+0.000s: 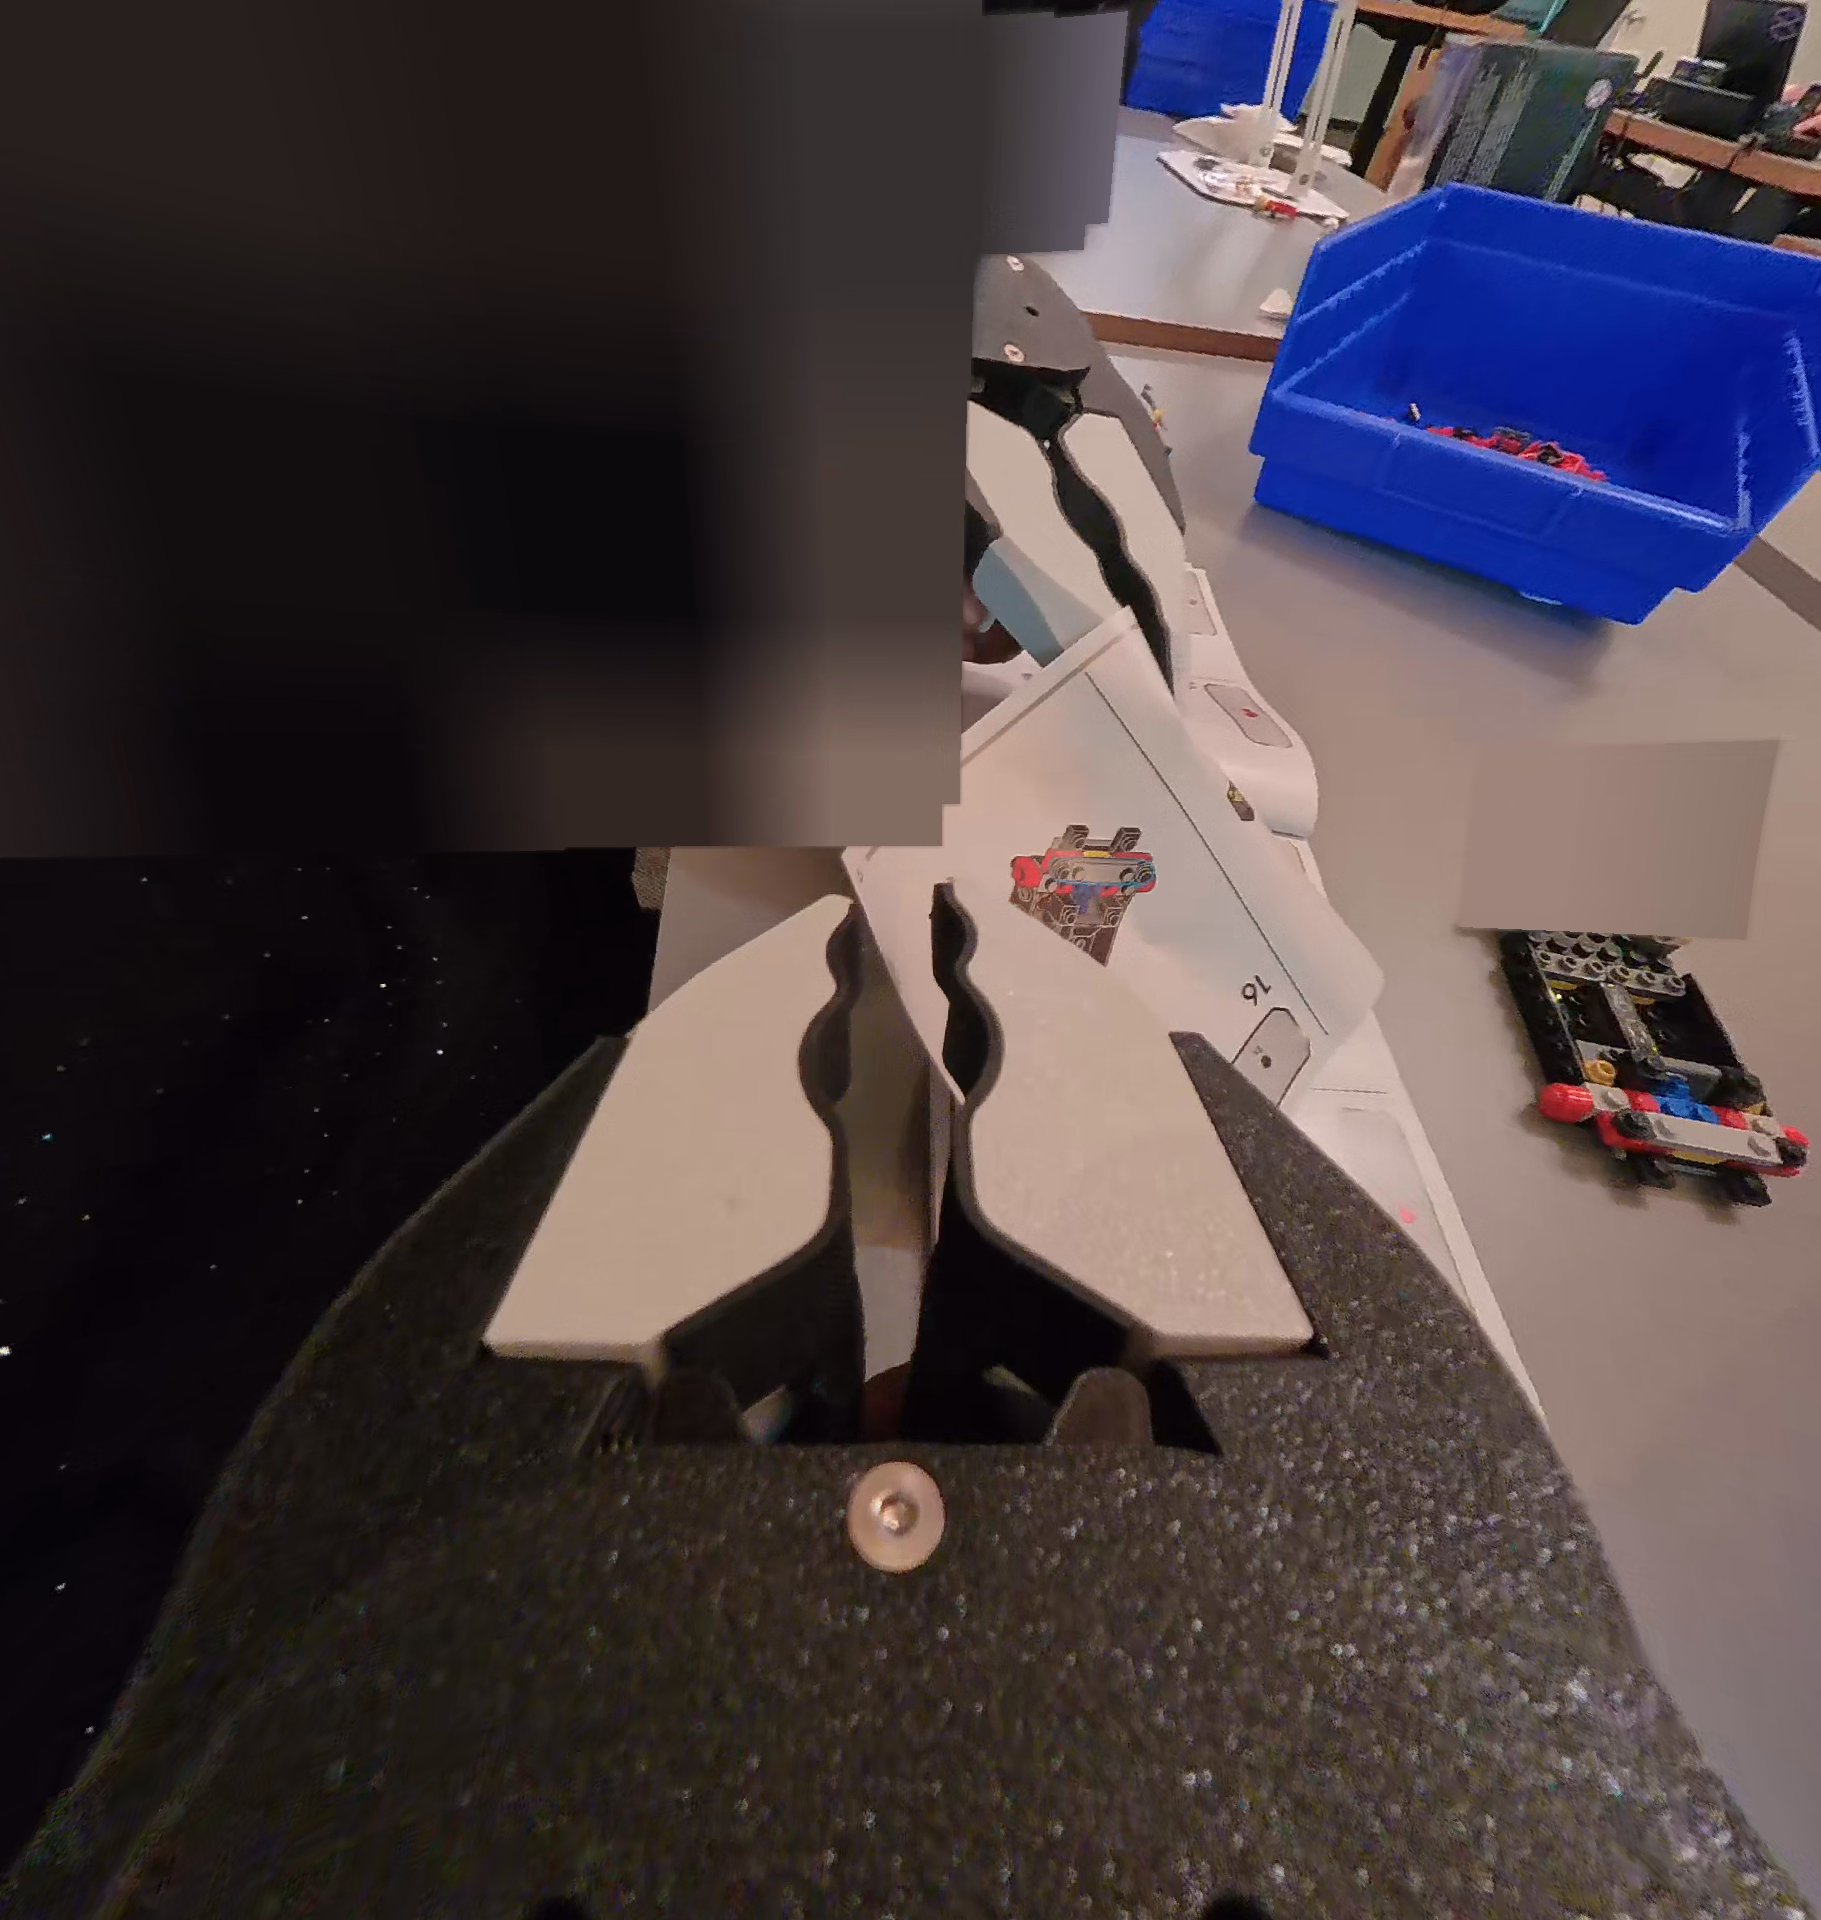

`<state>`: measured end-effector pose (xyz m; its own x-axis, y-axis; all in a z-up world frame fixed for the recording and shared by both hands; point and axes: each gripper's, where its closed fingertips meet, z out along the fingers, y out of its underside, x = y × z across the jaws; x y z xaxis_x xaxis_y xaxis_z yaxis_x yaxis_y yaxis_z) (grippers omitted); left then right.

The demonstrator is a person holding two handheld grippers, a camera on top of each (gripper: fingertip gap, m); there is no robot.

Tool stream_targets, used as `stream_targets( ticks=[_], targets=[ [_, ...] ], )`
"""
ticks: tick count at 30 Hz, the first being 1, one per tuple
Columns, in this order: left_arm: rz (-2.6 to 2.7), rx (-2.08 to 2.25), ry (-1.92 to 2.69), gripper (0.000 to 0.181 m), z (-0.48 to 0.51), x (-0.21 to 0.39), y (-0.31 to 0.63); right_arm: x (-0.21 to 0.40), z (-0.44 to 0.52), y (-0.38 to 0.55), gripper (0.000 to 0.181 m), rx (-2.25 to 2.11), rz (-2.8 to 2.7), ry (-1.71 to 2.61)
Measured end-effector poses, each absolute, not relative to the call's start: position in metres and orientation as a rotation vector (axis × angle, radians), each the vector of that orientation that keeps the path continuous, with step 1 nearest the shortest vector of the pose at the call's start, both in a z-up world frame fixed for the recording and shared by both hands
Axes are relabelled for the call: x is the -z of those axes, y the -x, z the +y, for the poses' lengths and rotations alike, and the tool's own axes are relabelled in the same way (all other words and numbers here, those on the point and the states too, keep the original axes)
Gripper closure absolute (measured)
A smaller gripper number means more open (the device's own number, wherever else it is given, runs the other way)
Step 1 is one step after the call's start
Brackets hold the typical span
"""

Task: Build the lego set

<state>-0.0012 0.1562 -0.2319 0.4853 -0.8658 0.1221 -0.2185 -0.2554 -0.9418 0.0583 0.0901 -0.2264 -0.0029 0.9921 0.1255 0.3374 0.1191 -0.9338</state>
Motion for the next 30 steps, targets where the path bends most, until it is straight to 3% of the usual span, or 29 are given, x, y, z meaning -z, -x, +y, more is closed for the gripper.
stream_targets(
  ticks=[8, 13, 18, 23, 30],
  targets=[
    [0.980, 0.838, 1.729, 0.171, 0.151, 0.233, -0.003, 0.232, 0.081, -0.058, 0.181, -0.760, -1.619, 1.243],
    [1.318, 0.691, 1.670, 0.132, 0.128, 0.253, -0.010, 0.225, 0.084, -0.078, 0.181, -0.609, -1.677, 1.155],
    [1.400, 0.592, 1.540, 0.117, 0.119, 0.244, -0.022, 0.221, 0.093, -0.100, 0.181, -0.529, -1.666, 1.141],
    [1.318, 0.403, 1.367, 0.121, 0.126, 0.216, -0.023, 0.218, 0.097, -0.105, 0.181, -0.418, -1.680, 1.131],
    [1.384, -0.111, 1.149, 0.150, 0.130, 0.203, -0.060, 0.191, 0.090, -0.082, 0.181, -0.414, -1.580, 1.054]
  ],
)
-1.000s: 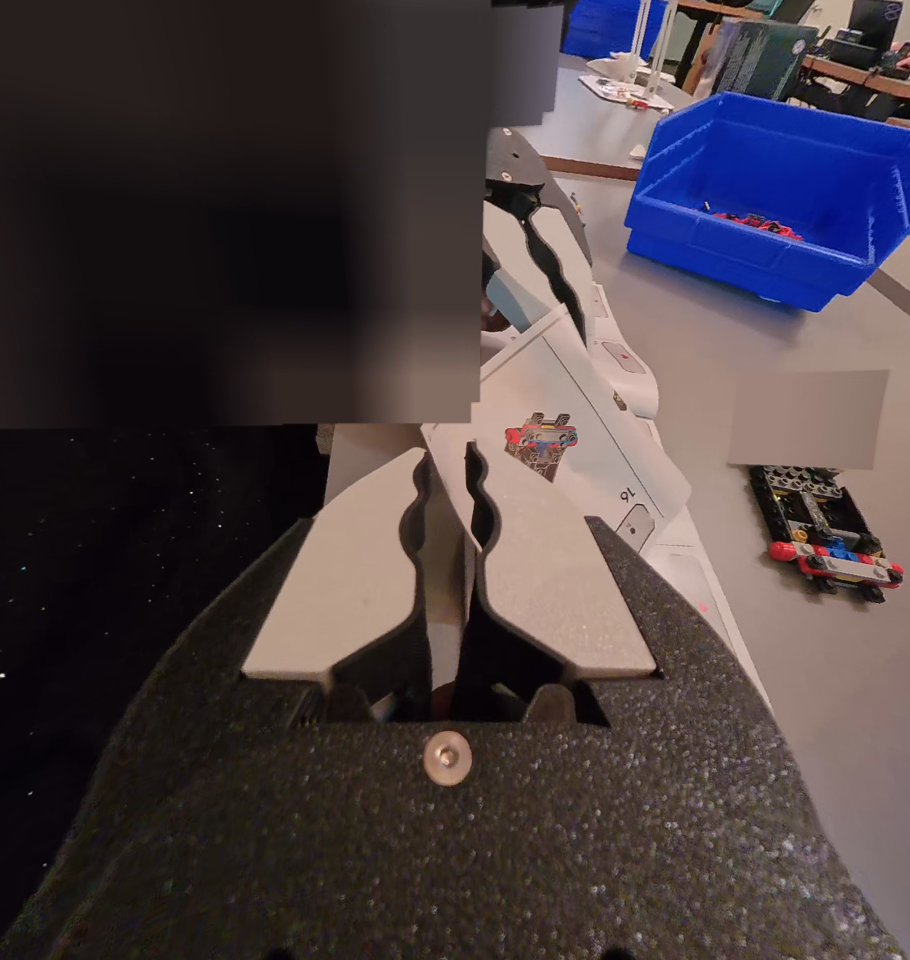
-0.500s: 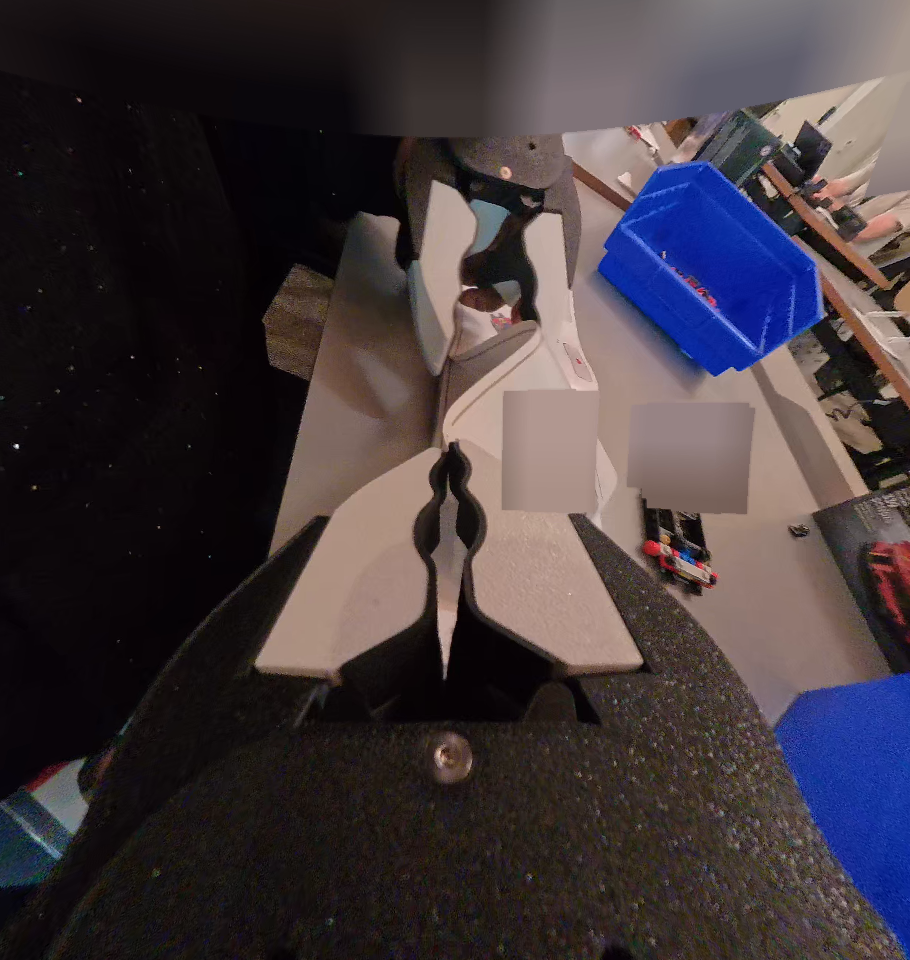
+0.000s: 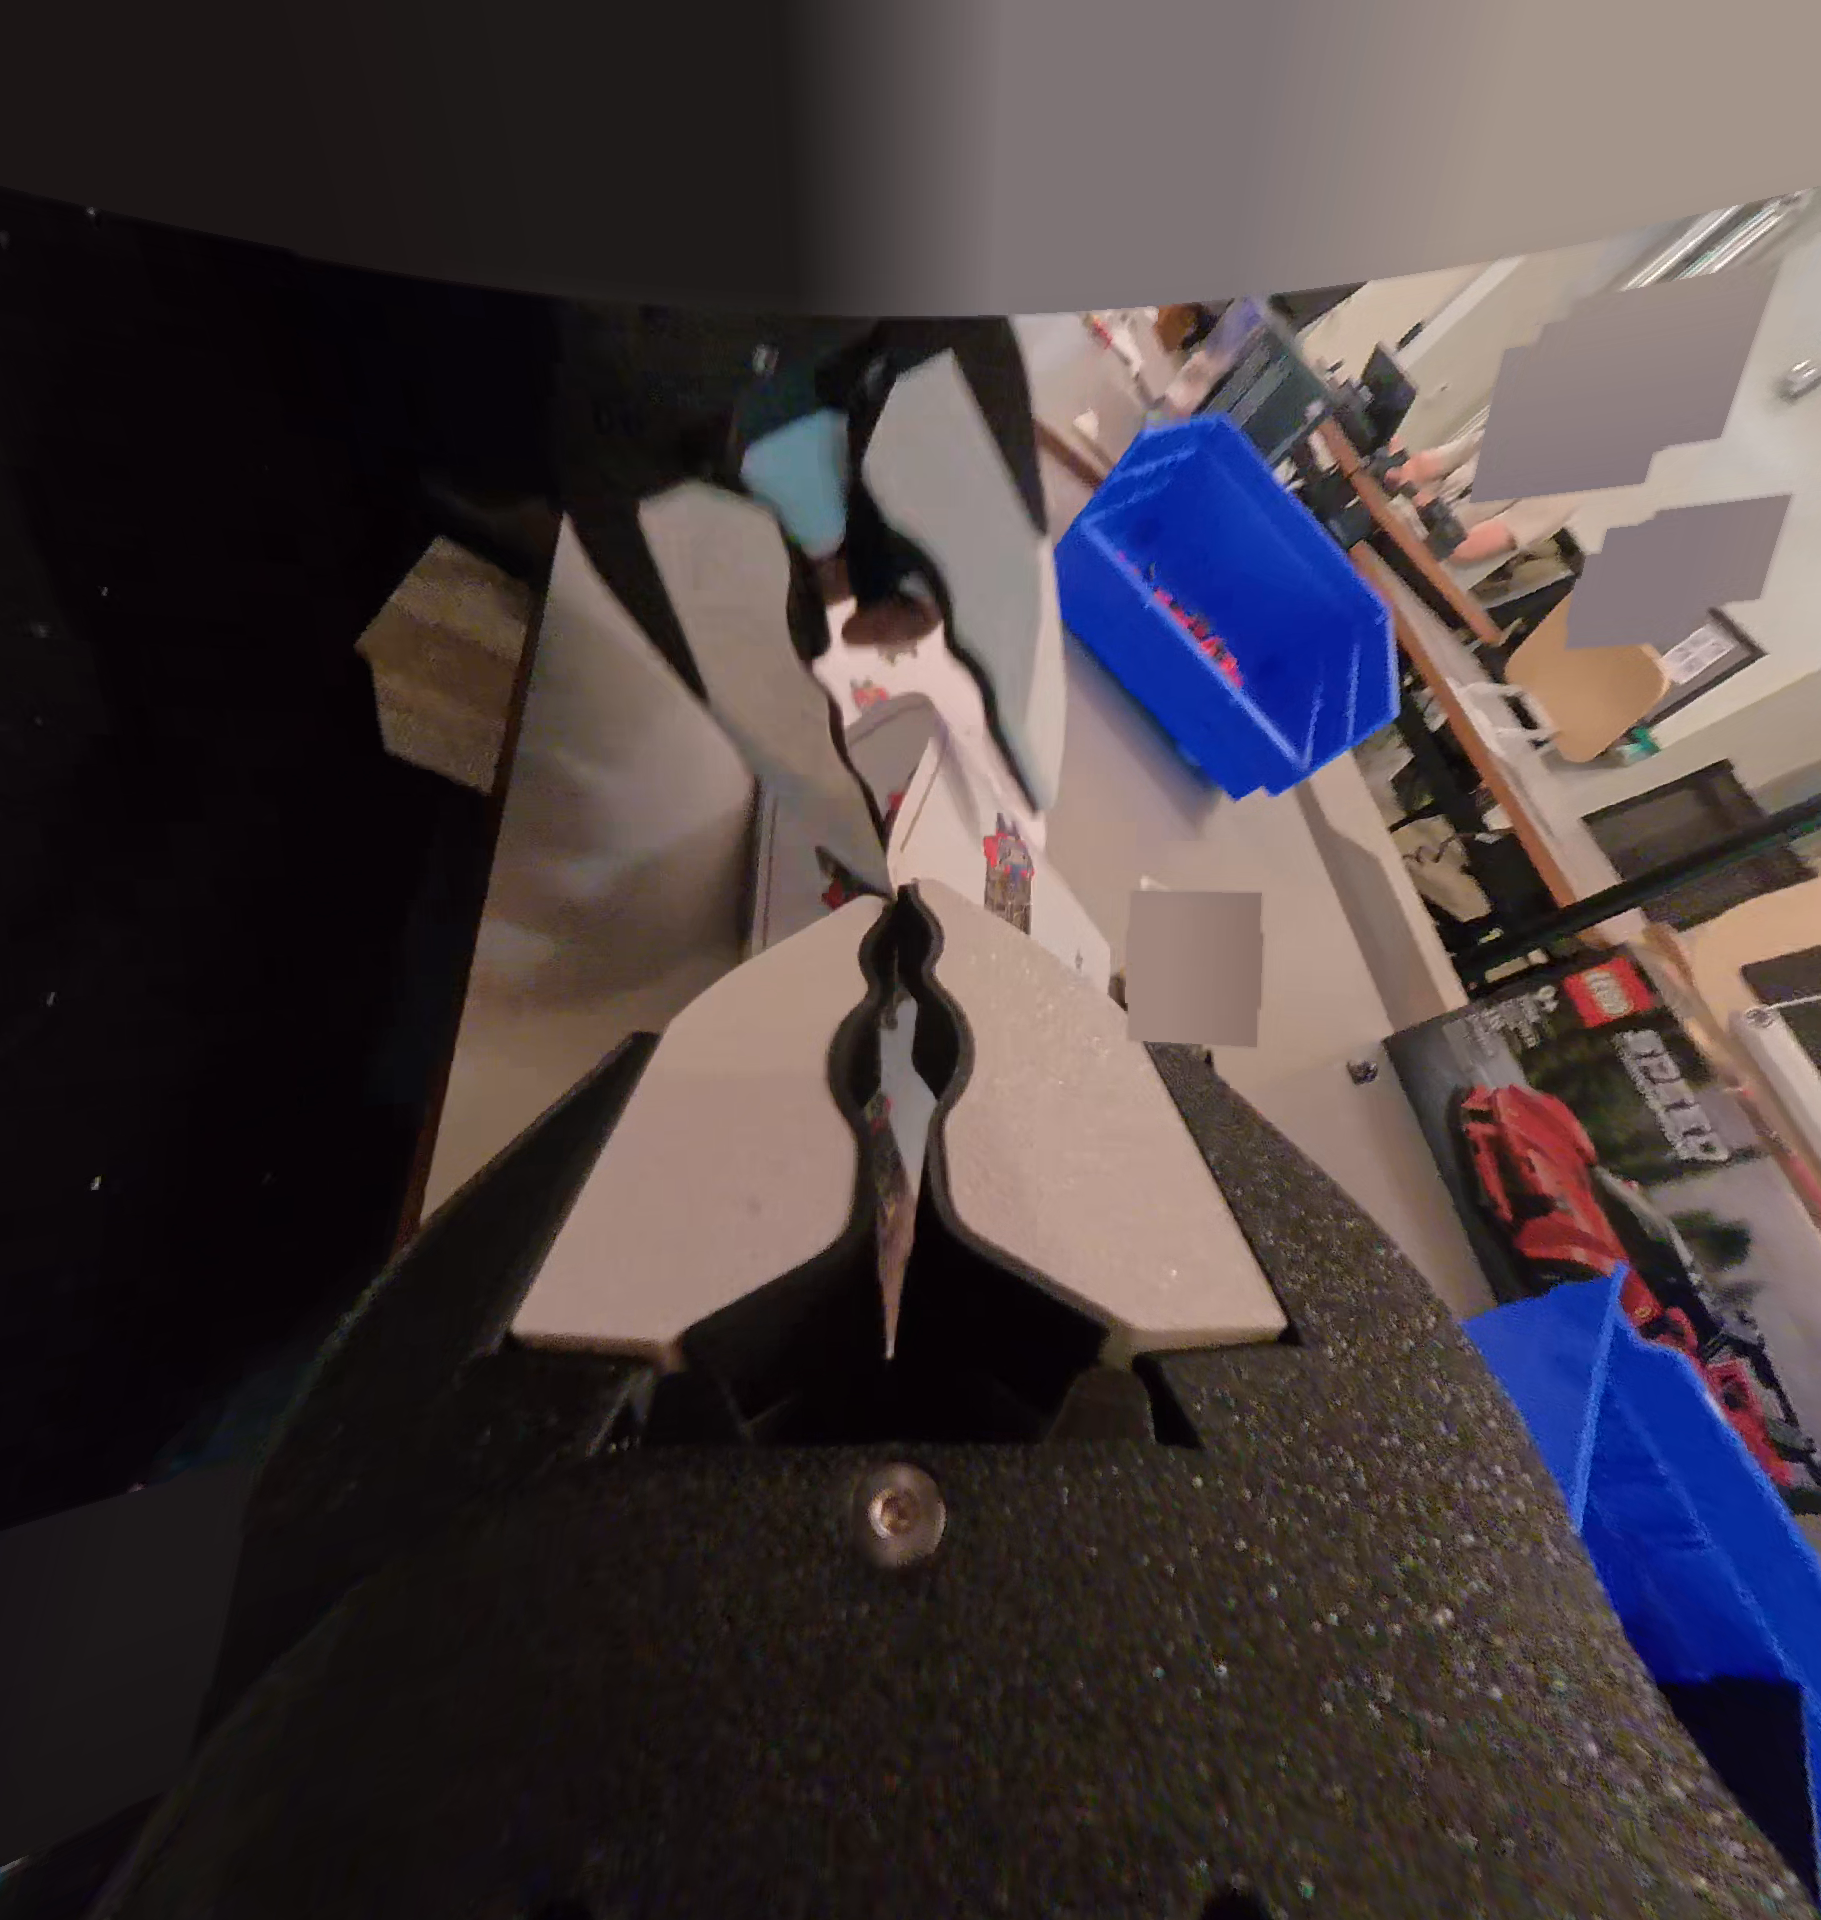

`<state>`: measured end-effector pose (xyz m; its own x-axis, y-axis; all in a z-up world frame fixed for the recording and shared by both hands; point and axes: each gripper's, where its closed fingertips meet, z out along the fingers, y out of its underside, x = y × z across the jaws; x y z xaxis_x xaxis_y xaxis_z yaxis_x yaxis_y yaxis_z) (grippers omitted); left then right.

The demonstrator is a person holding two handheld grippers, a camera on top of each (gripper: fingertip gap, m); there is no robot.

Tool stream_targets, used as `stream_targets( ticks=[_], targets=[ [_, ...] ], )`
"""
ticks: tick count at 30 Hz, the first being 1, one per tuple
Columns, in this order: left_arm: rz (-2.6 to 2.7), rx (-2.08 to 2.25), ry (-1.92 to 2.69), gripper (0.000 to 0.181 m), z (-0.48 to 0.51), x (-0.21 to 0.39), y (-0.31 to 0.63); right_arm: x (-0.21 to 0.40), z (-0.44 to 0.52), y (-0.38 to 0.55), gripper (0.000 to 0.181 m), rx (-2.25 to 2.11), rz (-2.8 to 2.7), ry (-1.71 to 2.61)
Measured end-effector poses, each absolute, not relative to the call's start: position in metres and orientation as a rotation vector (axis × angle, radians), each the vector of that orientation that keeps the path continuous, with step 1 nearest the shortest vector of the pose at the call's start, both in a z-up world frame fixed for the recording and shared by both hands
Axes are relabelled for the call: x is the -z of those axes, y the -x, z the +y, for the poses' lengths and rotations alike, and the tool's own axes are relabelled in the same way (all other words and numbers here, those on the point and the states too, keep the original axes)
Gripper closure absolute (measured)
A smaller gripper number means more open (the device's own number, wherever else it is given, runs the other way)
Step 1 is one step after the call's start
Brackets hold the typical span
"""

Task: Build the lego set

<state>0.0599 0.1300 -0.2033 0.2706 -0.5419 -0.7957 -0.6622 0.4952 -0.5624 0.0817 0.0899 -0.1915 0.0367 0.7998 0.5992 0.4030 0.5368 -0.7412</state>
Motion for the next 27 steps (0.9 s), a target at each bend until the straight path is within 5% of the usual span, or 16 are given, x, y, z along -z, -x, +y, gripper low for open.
stream_targets(
  ticks=[3, 8, 18, 27],
  targets=[
    [1.318, -0.366, 1.121, 0.181, 0.143, 0.192, -0.048, 0.182, 0.087, -0.067, 0.181, -0.412, -1.519, 1.046],
    [1.047, -0.505, 1.344, 0.181, 0.167, 0.175, 0.030, 0.202, 0.104, -0.060, 0.162, -0.634, -1.396, 1.418],
    [1.117, -0.666, 1.794, 0.180, 0.163, 0.266, 0.162, 0.290, 0.132, -0.027, 0.174, -0.850, -1.463, 1.955],
    [1.195, -0.696, 1.909, 0.181, 0.156, 0.285, 0.162, 0.284, 0.140, -0.031, 0.180, -0.972, -1.417, 2.170]
  ],
)
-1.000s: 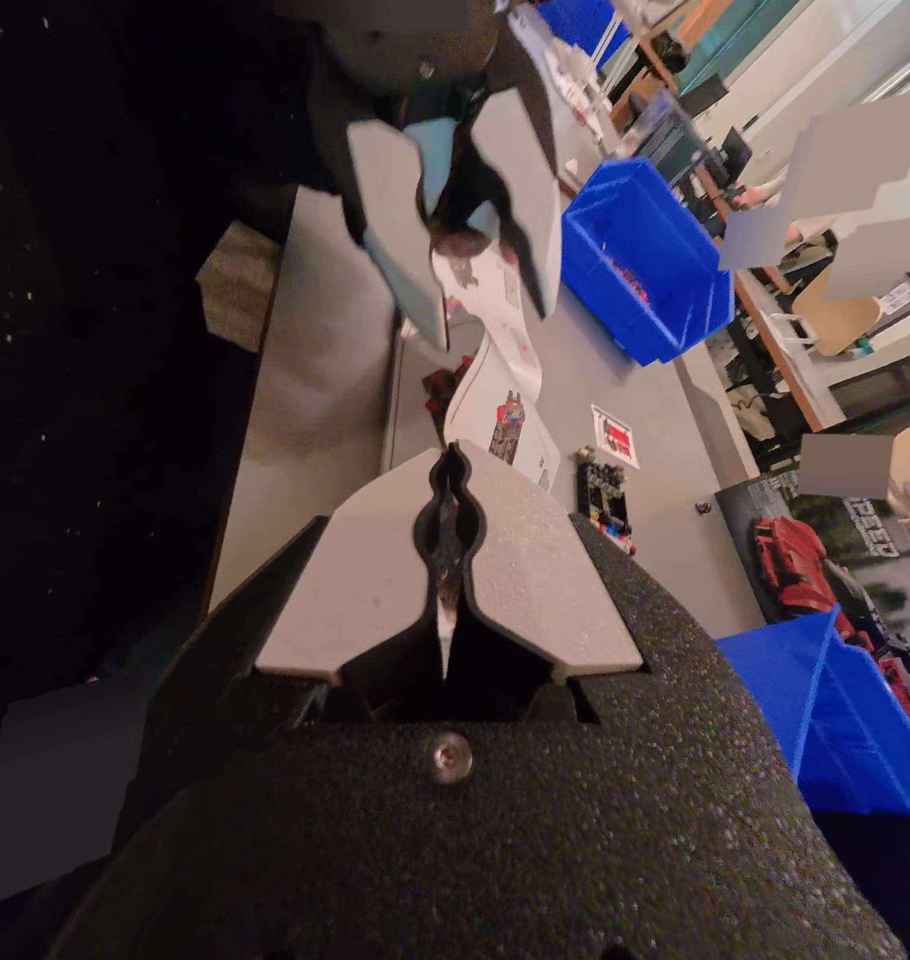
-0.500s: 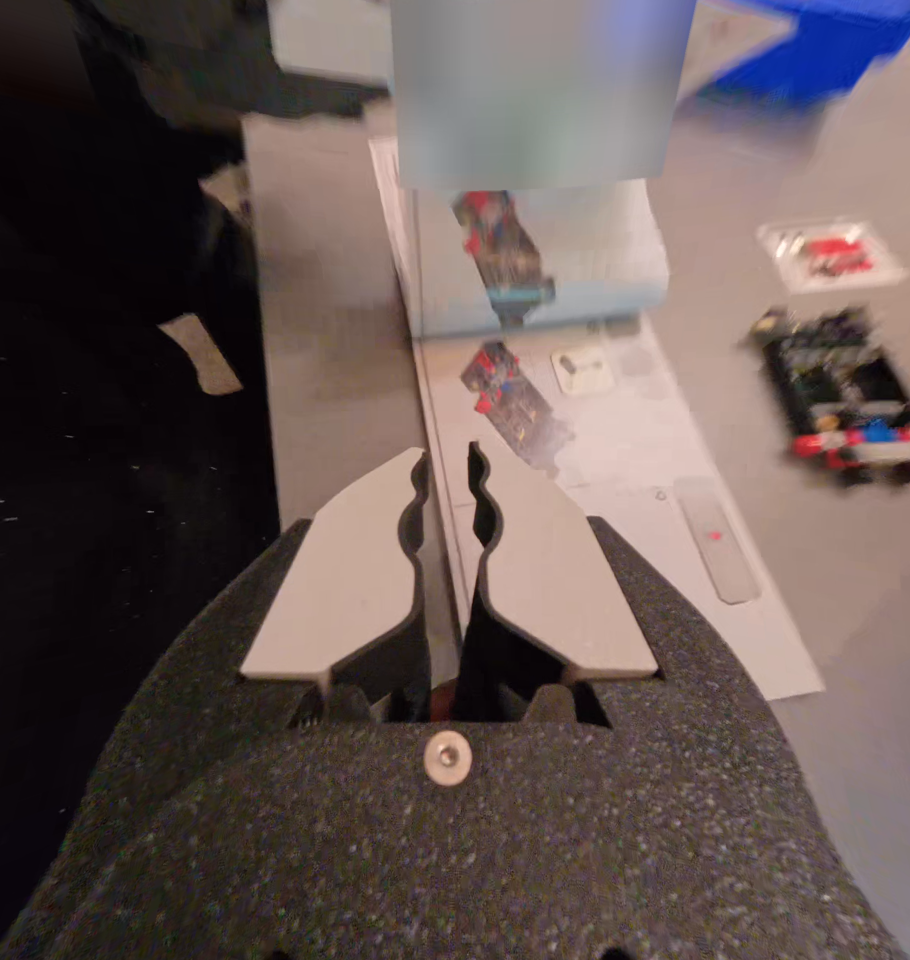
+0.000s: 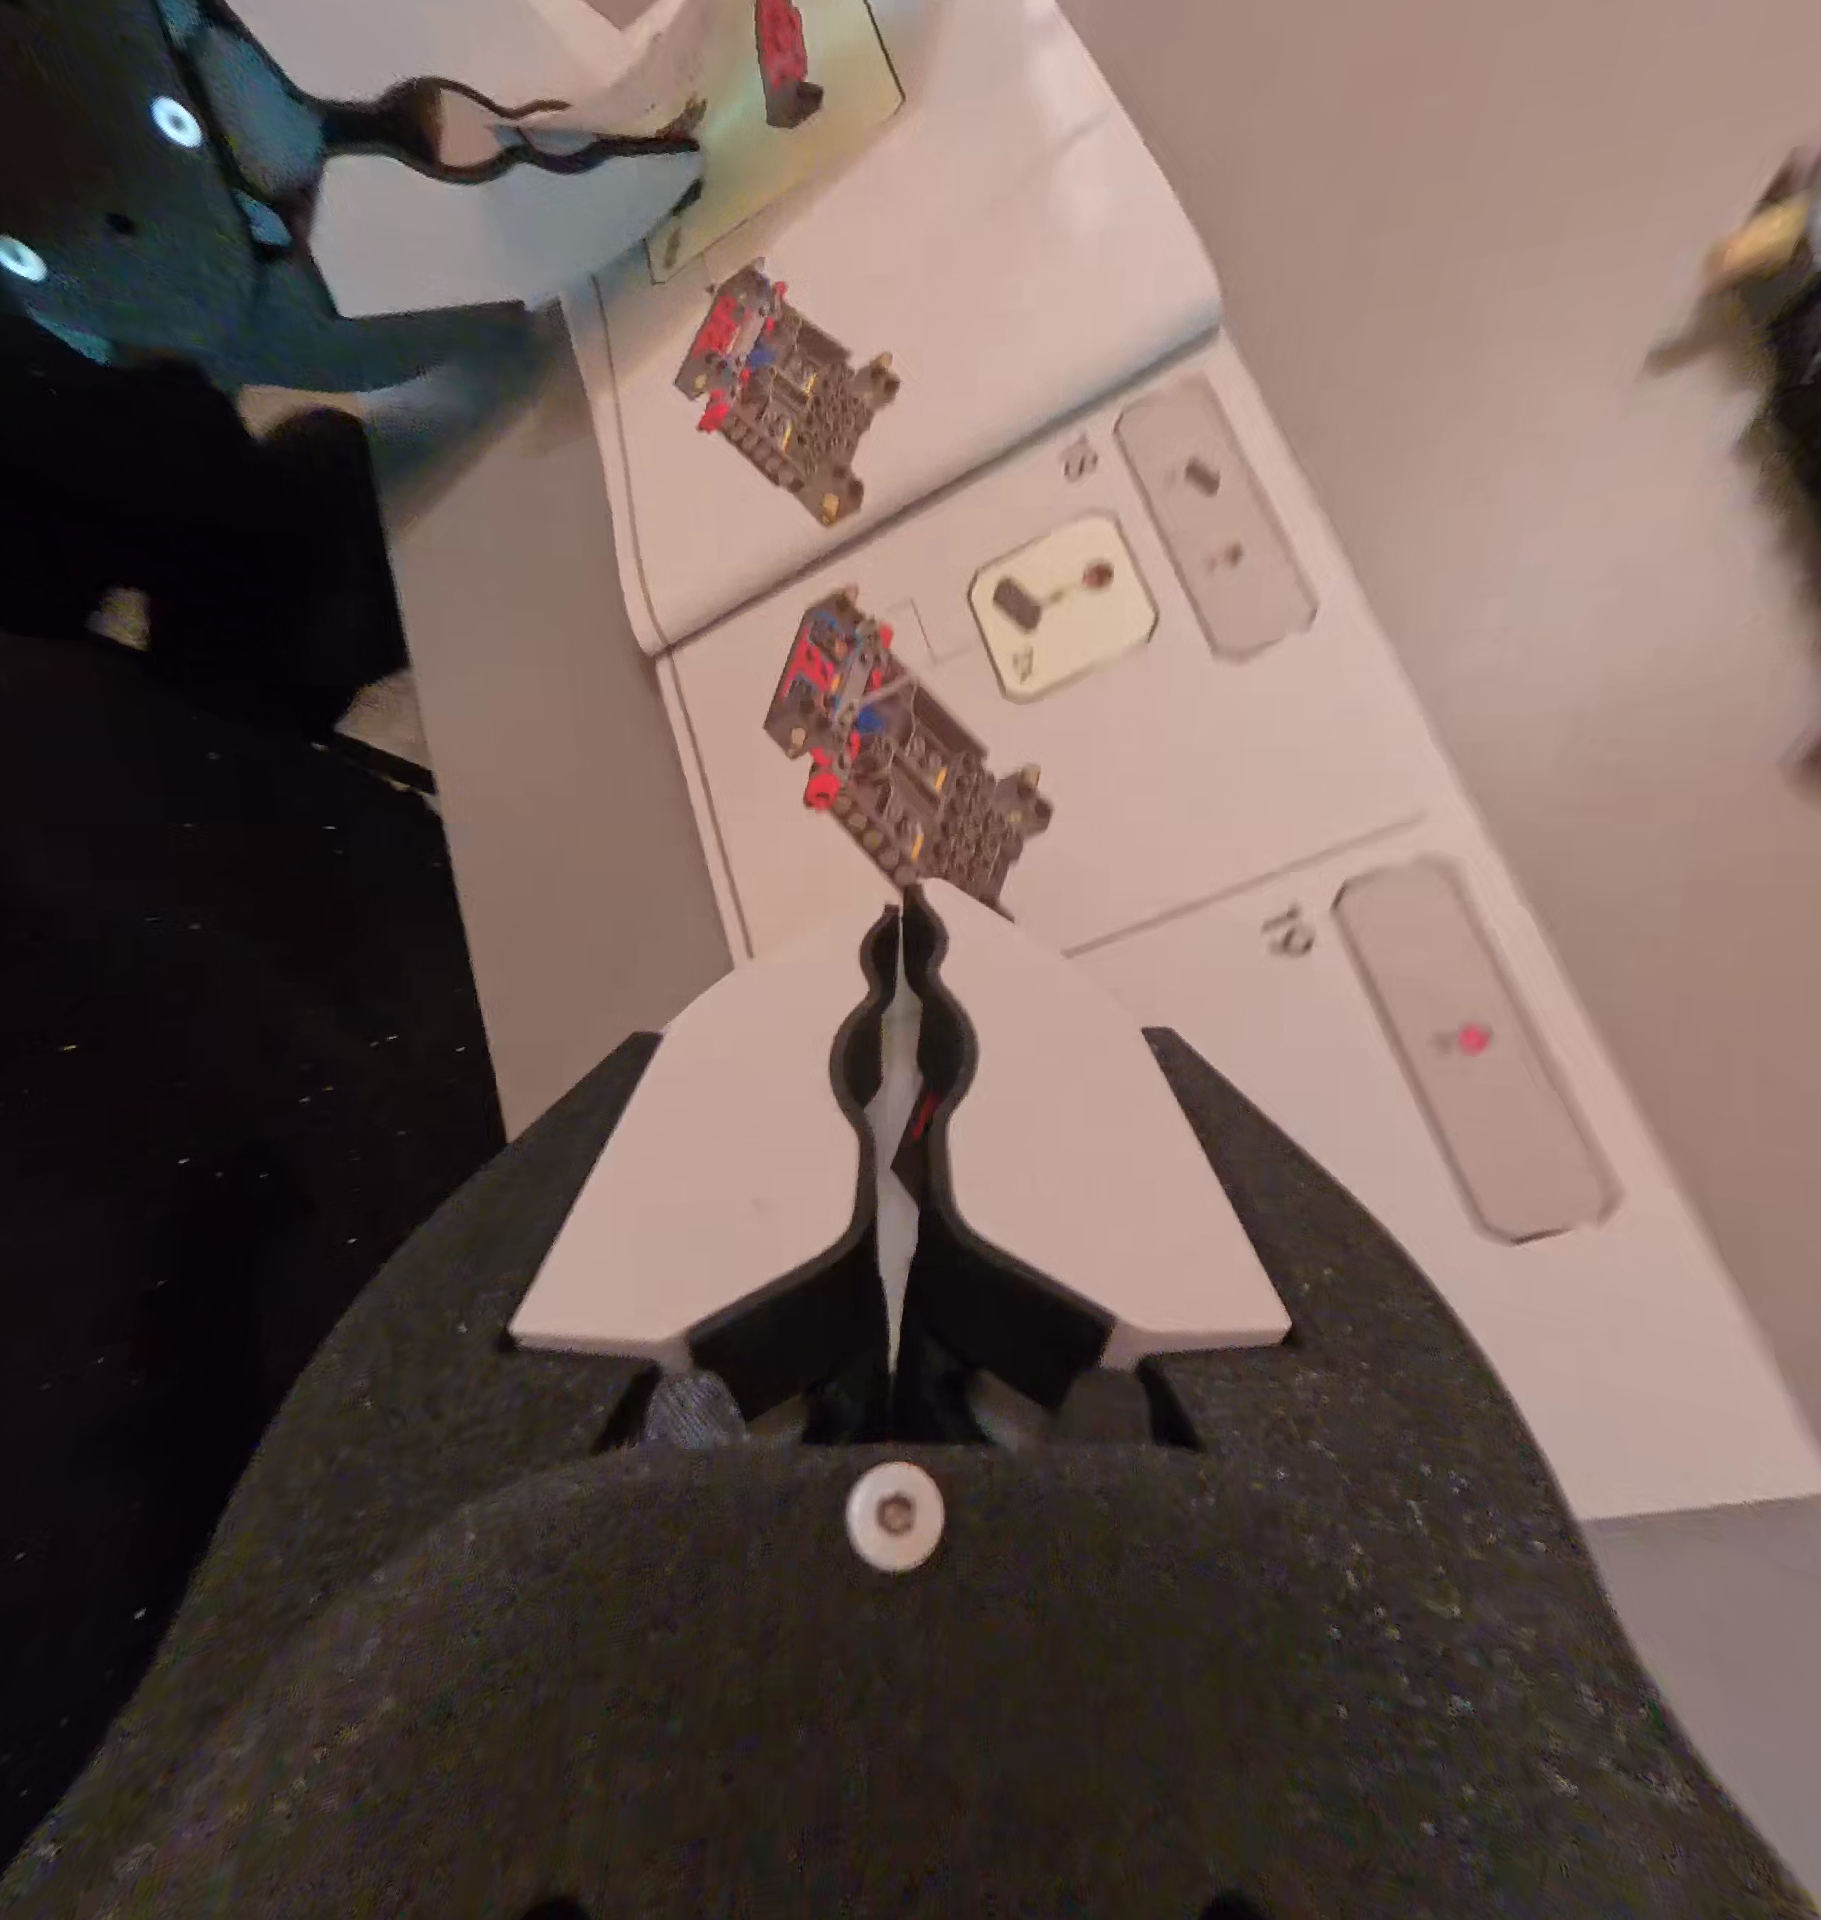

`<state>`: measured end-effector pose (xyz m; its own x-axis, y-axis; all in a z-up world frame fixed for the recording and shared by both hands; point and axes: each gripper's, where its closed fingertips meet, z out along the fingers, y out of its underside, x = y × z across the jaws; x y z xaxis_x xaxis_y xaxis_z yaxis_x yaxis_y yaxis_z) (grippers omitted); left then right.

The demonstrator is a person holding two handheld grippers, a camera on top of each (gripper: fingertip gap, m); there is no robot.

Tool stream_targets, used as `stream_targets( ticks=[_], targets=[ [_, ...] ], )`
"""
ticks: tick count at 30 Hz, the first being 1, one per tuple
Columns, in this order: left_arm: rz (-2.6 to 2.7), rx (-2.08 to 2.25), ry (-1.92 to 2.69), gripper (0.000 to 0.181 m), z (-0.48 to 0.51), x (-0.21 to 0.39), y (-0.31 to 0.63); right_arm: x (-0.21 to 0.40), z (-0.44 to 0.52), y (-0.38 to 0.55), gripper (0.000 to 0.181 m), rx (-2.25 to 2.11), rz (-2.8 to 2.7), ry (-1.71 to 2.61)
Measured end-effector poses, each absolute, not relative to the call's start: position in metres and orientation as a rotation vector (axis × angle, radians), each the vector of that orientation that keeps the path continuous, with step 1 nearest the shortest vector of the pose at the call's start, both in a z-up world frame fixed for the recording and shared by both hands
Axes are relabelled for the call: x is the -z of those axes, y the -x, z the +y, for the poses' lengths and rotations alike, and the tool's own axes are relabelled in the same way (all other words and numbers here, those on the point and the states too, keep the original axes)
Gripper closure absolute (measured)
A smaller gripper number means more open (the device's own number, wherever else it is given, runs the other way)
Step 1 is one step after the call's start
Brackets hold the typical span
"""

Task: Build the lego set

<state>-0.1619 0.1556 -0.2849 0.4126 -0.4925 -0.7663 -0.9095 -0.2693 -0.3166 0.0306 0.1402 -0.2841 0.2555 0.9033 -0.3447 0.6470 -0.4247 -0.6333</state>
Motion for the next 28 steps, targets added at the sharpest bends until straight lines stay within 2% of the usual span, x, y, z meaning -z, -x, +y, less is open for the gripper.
stream_targets(
  ticks=[2, 5, 10, 13, 15, 18, 22, 24, 26, 28],
  targets=[
    [1.188, -0.688, 1.916, 0.181, 0.156, 0.285, 0.162, 0.264, 0.146, -0.007, 0.181, -0.932, -1.458, 2.068],
    [1.179, -0.673, 1.928, 0.181, 0.156, 0.286, 0.162, 0.247, 0.145, 0.044, 0.181, -1.188, -1.388, 1.973],
    [1.188, -0.668, 1.964, 0.181, 0.151, 0.286, 0.168, 0.282, 0.155, 0.054, 0.181, -1.465, -1.217, 2.241],
    [1.207, -0.628, 1.983, 0.180, 0.148, 0.286, 0.168, 0.284, 0.156, 0.053, 0.181, -1.405, -1.252, 2.227],
    [1.195, -0.568, 2.037, 0.172, 0.144, 0.280, 0.172, 0.285, 0.155, 0.054, 0.181, -1.359, -1.278, 2.205],
    [1.067, -0.481, 2.131, 0.162, 0.141, 0.256, 0.186, 0.285, 0.154, 0.054, 0.181, -1.340, -1.289, 2.194],
    [0.880, -1.060, 2.031, 0.158, 0.146, 0.187, 0.234, 0.285, 0.154, 0.054, 0.181, -1.320, -1.295, 2.187],
    [0.787, -1.115, 1.976, 0.159, 0.146, 0.161, 0.236, 0.285, 0.154, 0.054, 0.181, -1.308, -1.298, 2.182],
    [0.910, -0.840, 1.873, 0.169, 0.145, 0.157, 0.183, 0.285, 0.154, 0.054, 0.181, -1.308, -1.296, 2.183],
    [1.280, -0.222, 1.695, 0.178, 0.119, 0.188, 0.071, 0.285, 0.154, 0.054, 0.181, -1.311, -1.294, 2.184]
  ],
)
